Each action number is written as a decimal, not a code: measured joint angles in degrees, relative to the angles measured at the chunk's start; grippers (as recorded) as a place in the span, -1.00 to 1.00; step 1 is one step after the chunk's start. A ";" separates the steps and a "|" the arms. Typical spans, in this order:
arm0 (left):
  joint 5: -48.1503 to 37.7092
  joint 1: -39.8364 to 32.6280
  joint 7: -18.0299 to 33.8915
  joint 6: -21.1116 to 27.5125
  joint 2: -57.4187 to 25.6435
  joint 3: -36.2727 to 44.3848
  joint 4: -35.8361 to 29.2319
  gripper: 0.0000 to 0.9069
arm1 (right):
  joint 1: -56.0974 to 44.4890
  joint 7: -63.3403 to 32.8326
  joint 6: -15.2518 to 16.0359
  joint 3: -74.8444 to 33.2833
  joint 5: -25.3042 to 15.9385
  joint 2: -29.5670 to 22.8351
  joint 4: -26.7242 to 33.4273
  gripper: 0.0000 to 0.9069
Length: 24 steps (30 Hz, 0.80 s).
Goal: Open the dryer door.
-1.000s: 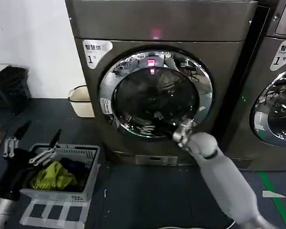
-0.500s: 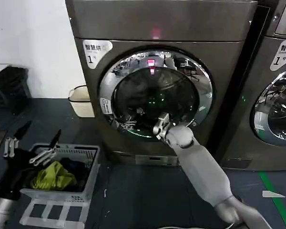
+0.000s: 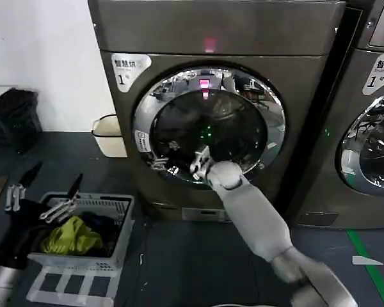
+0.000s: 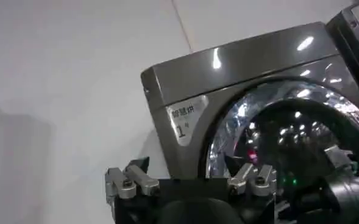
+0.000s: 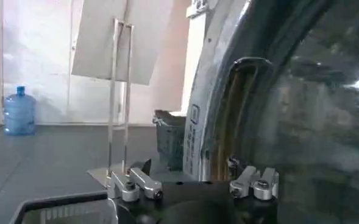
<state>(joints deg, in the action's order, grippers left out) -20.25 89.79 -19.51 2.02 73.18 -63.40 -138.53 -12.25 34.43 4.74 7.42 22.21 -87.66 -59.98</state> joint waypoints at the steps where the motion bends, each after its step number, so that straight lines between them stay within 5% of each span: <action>1: 0.00 -0.01 0.00 0.02 0.00 0.00 0.00 1.00 | 0.03 0.20 0.00 -0.14 0.00 -0.08 0.13 1.00; 24: -6.51 -4.32 -0.42 11.85 -6.39 -3.16 5.55 1.00 | -5.26 21.19 1.71 -3.22 1.60 6.48 -8.42 1.00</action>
<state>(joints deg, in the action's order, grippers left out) -26.76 85.47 -19.93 13.87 66.80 -66.55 -132.98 -17.51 55.62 6.45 4.20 23.80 -81.18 -68.39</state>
